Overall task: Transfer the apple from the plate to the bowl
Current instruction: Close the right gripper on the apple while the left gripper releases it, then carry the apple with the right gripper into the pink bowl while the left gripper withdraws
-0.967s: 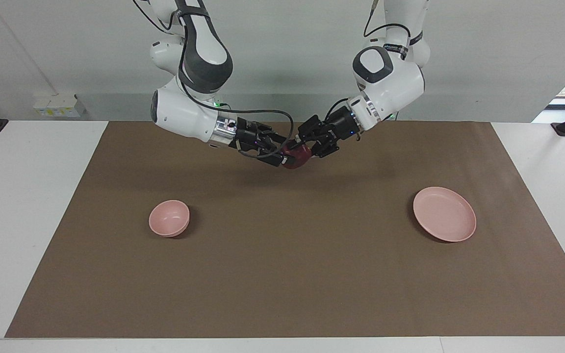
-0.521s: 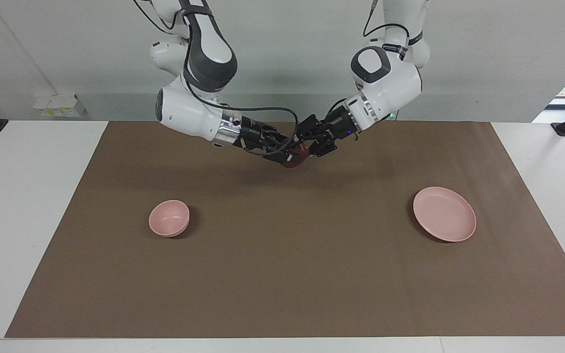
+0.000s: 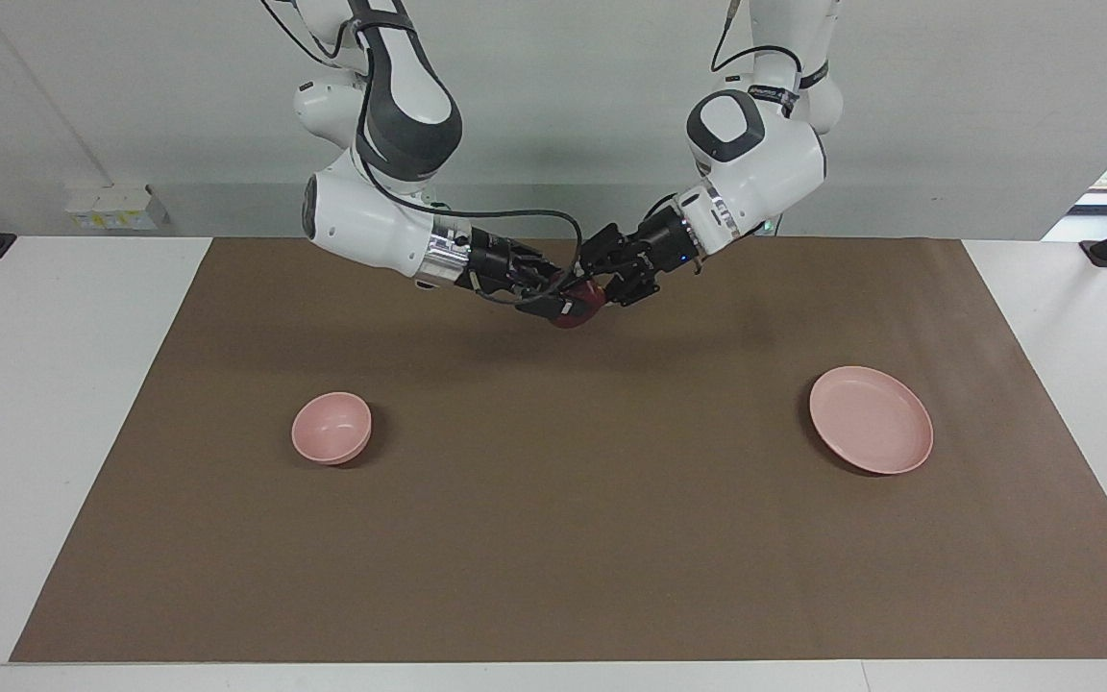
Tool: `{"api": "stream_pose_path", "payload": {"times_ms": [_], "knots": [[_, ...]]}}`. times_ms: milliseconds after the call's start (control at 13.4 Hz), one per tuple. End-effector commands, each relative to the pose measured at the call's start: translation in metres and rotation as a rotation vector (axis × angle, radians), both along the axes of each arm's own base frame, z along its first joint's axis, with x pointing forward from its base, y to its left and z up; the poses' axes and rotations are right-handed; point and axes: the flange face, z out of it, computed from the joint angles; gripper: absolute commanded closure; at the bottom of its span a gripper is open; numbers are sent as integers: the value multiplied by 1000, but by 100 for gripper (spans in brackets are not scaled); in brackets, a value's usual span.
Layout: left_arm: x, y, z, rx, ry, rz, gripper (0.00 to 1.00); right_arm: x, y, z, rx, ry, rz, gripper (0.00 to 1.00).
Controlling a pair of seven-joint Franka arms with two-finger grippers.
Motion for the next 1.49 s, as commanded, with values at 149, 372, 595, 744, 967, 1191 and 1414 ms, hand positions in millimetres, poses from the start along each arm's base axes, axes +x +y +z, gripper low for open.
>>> {"api": "stream_pose_path", "payload": {"times_ms": [149,372,595,744,967,1191,1414], "knots": [[1,6,11,-13,9,41,0,11,-53,-1,-6,-48,87,100],[7,11,9,53,-28,13,0,14,-81,-2,-103,-112,171,100],[24,37,9,109,-60,31,0,15,-97,-16,-268,-250,316,100],[27,45,4,113,-48,42,0,16,-101,-26,-428,-353,419,100],[36,64,1,232,-102,11,0,20,-115,-33,-546,-459,572,100],[42,72,-5,394,-135,-40,0,30,-148,-41,-686,-562,751,100],[52,98,-6,535,-169,-103,0,51,-184,-63,-775,-666,886,100]]}}
